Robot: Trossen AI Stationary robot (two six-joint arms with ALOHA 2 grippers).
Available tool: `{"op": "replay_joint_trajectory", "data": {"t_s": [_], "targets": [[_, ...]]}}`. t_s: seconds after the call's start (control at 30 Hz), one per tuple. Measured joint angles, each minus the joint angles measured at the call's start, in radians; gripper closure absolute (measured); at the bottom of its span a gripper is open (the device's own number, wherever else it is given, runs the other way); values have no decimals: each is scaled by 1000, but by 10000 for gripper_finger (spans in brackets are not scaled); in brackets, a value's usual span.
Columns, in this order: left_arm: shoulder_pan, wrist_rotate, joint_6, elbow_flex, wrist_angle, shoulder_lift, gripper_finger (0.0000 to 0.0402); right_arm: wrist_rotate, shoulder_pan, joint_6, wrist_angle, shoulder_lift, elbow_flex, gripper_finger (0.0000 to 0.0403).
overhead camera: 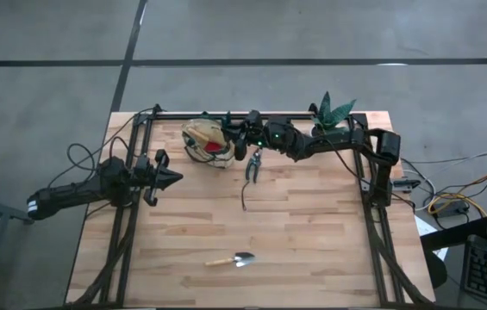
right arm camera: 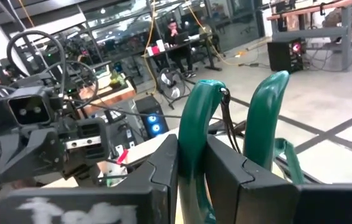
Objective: Pick & Place Garden tools in Gardening bag
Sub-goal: Put the bottom shear scissor into the gardening bag
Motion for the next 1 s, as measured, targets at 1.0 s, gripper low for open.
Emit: {"op": "replay_joint_trajectory", "data": {"t_s": [1.0], "targets": [[0,0,0,0,-2,0,392,38,16,-22,64,-66,-124,349]]}}
